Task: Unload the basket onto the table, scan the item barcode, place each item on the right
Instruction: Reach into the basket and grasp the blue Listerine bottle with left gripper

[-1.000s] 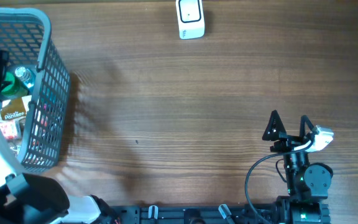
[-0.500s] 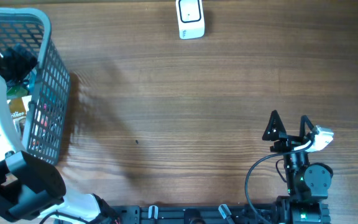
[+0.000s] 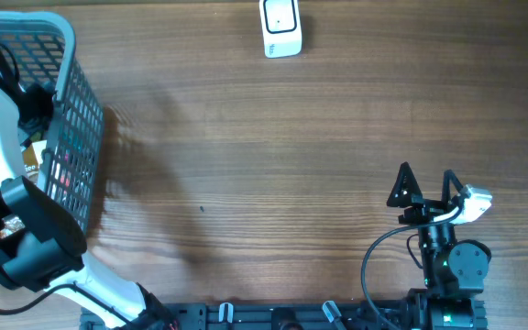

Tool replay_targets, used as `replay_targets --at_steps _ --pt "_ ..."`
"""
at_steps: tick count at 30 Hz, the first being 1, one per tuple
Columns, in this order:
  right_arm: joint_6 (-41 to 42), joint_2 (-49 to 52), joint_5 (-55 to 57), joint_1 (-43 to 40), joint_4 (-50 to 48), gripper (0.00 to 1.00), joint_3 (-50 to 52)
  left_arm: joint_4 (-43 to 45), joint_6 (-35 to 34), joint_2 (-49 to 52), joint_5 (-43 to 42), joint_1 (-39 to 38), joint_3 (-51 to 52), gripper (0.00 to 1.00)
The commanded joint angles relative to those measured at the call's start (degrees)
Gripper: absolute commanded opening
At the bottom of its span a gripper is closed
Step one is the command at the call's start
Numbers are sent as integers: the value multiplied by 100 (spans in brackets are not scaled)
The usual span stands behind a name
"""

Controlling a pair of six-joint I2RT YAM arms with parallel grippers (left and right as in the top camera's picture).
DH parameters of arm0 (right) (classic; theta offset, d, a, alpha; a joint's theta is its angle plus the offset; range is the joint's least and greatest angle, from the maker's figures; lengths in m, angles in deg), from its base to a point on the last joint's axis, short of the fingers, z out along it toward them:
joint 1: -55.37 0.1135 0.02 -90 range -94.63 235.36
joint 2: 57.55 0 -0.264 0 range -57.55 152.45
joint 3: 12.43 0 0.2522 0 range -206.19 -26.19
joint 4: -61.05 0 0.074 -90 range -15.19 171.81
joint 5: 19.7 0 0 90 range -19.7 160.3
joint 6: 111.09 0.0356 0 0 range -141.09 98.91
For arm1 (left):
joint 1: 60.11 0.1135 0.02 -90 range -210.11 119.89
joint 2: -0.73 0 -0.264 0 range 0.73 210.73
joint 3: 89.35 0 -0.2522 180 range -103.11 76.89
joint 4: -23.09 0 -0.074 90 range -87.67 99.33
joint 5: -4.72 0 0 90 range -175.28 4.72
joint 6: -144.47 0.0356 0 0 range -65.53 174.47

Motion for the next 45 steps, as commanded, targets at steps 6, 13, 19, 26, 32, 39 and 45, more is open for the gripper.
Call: replay_targets --at_steps 6,13,19,26,32,39,45 --pt "-101 -26 -37 -24 -15 100 7 111 -9 44 -68 -7 -22 56" --pt "-101 -26 -35 -24 -15 100 7 160 -282 42 -114 -7 -22 23" --pt "-98 -26 -37 -24 -15 100 7 192 -284 7 -424 -7 -24 83" --pt "-98 -26 -37 -24 -15 100 7 223 -286 -234 -518 -7 -24 56" --pt "-96 -26 -37 -24 -15 100 7 227 -435 -522 -518 -7 -72 48" --pt "-98 -26 -37 -24 -15 100 7 133 -435 -527 -516 -7 -72 37" --pt "-98 -26 -37 -24 -13 100 7 13 -435 -538 -518 -7 -76 11"
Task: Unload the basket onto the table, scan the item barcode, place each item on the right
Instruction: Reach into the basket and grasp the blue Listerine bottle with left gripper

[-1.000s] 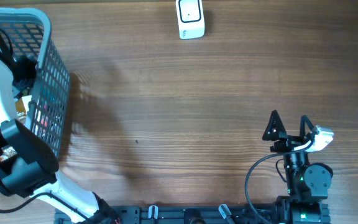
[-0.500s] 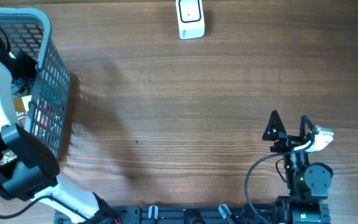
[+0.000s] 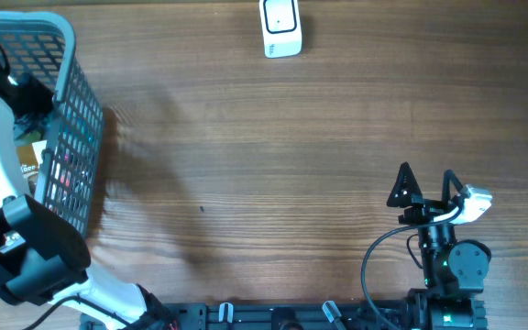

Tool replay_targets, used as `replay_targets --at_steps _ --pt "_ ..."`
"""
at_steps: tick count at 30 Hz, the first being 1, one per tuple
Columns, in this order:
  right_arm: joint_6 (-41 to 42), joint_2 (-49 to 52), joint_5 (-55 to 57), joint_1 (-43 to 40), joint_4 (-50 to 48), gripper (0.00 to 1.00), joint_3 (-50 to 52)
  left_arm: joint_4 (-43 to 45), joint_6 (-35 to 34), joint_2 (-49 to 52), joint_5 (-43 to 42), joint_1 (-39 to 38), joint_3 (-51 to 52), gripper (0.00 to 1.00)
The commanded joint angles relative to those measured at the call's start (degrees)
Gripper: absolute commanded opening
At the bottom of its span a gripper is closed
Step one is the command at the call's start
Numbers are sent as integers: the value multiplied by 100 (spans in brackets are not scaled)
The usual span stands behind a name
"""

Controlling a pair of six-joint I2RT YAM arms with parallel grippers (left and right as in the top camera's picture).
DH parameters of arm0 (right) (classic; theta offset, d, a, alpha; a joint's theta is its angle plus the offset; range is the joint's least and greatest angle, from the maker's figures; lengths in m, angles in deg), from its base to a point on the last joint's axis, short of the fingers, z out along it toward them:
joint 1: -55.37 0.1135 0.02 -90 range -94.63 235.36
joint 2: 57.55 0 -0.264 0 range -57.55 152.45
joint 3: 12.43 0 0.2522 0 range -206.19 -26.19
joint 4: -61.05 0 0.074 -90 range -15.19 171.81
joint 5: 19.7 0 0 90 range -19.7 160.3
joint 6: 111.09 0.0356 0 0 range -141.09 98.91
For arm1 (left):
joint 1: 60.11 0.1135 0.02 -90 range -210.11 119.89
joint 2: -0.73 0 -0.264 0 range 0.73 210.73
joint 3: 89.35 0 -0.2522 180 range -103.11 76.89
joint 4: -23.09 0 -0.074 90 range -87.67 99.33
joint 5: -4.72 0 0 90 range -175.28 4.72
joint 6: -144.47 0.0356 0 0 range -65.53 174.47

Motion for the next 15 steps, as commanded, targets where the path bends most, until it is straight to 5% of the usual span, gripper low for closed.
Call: replay_targets --at_steps 1,15 --pt "-98 -26 -35 -24 -13 100 7 -76 -9 -101 -61 -4 -39 10" --pt "-96 -26 -37 -24 -13 100 7 -188 -138 -564 -61 -4 -83 4"
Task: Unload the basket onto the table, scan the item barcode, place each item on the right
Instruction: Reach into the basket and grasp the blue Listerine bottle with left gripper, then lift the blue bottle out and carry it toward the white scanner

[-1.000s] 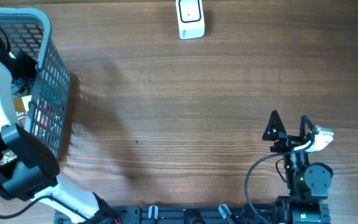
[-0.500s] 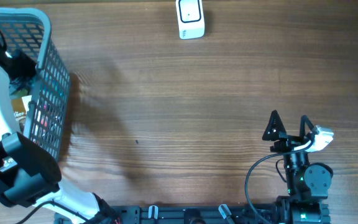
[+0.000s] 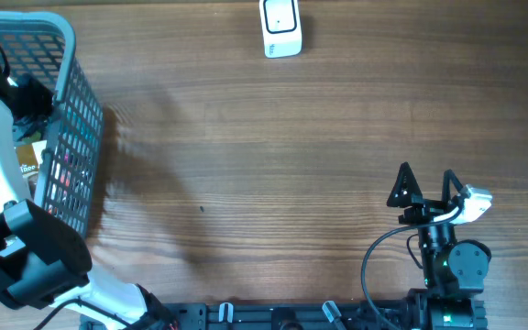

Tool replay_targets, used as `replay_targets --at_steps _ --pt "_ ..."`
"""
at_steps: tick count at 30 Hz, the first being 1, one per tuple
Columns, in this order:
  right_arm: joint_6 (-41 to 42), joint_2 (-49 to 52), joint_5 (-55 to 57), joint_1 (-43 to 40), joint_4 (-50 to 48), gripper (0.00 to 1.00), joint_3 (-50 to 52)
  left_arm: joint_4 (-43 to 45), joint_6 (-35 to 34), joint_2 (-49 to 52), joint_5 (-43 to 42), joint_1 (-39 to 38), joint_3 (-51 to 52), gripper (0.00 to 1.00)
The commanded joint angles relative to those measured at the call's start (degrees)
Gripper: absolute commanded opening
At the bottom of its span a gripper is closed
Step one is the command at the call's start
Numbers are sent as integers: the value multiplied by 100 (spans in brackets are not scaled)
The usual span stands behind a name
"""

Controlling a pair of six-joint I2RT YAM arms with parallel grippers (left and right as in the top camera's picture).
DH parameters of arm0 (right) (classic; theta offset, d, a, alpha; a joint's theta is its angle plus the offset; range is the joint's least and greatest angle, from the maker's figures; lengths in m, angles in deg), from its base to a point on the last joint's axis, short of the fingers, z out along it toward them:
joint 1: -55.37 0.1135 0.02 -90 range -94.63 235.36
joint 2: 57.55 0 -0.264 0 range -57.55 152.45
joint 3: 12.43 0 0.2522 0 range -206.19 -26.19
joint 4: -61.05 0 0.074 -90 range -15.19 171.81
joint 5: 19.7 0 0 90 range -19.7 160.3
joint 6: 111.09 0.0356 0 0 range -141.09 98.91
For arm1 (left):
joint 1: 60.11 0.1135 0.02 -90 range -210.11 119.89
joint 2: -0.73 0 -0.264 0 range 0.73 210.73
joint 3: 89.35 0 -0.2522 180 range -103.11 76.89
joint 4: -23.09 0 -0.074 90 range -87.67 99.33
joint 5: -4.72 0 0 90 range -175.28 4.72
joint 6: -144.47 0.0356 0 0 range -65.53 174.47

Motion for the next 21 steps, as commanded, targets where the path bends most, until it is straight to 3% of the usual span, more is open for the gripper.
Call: replay_targets --at_steps 1,15,21 --pt "-98 -26 -37 -24 -15 100 7 7 -76 -535 -9 -7 -98 4" --pt "-98 -26 -37 -24 -15 100 7 52 -212 -2479 -13 -7 -245 4" --pt "-98 -26 -37 -24 -15 100 7 55 -356 -3036 -498 -7 -245 4"
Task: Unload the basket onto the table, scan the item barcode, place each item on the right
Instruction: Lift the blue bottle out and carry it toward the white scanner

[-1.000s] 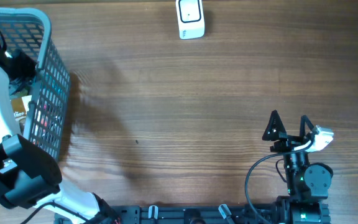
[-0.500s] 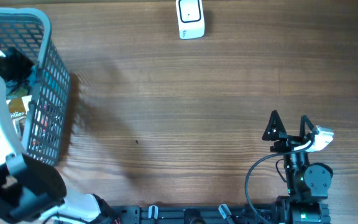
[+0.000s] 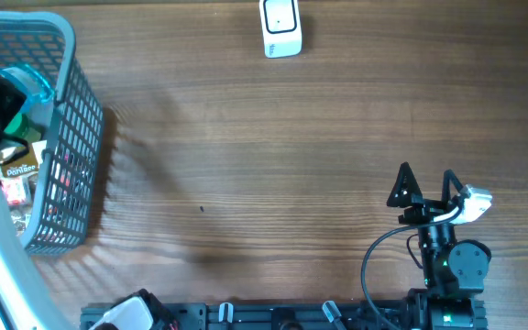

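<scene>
My left gripper point(image 3: 12, 96) hangs over the grey wire basket point(image 3: 70, 137) at the table's left edge. A light-blue round item point(image 3: 32, 87) sits at its tip, apparently gripped; the wrist hides the fingers. No barcode shows on it. The white scanner point(image 3: 280, 27) lies at the far edge, middle of the table. Near the front right, my right gripper point(image 3: 424, 181) rests open with nothing between its fingers.
The basket holds several other packets, among them a brown-labelled one point(image 3: 18, 163) and a red and white one point(image 3: 12, 191). Wooden tabletop point(image 3: 264, 165) stretches between the basket, the scanner and the right arm. My left arm's white link runs along the left edge.
My left arm has changed pose over the basket, and the light-blue item now shows at the gripper's tip. The right arm and the scanner have not moved.
My left gripper was reaching down inside the basket among the packets and stayed there, shifting slightly, over the two later moments. Now the light-blue item shows at its tip over the basket. The right arm stayed parked throughout.
</scene>
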Tool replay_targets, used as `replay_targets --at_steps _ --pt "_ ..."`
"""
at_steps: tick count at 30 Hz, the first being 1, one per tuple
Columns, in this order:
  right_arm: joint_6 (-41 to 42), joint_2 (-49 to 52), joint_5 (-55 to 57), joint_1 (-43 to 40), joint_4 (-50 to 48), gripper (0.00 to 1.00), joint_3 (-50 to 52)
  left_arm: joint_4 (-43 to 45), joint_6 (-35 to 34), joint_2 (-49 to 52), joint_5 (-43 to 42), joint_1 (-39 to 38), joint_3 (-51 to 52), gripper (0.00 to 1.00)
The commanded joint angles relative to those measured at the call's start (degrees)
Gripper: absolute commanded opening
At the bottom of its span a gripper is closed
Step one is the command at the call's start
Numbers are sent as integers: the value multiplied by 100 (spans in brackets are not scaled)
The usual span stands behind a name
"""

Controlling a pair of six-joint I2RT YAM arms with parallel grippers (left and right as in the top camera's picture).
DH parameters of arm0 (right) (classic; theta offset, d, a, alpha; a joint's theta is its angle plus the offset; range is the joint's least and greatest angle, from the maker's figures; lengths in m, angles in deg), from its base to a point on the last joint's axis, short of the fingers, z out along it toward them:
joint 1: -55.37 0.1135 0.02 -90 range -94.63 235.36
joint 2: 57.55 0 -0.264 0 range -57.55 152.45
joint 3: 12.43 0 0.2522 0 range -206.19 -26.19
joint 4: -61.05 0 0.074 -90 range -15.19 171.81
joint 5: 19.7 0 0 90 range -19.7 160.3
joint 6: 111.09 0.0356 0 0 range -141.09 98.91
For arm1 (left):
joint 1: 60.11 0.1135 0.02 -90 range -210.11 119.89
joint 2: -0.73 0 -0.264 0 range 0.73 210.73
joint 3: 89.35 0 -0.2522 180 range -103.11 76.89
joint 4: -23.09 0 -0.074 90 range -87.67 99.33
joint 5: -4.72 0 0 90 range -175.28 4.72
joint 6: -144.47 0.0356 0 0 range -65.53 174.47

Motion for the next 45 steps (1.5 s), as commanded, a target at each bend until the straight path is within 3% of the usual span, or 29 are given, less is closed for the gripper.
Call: replay_targets --at_steps 1,17,27,35,45 --pt "-96 -26 -37 -24 -15 100 7 87 -138 -358 -492 -7 -210 4" --pt "-98 -26 -35 -24 -15 100 7 114 -273 -920 -1139 -131 -210 4" --pt "-98 -26 -35 -24 -15 100 7 136 -494 -704 -1137 -949 -210 4" --pt "-98 -26 -37 -24 -13 100 7 234 -575 367 -1084 -2295 -208 4" --pt "-98 -26 -37 -24 -15 100 7 216 -682 1357 -245 -3928 -208 4"
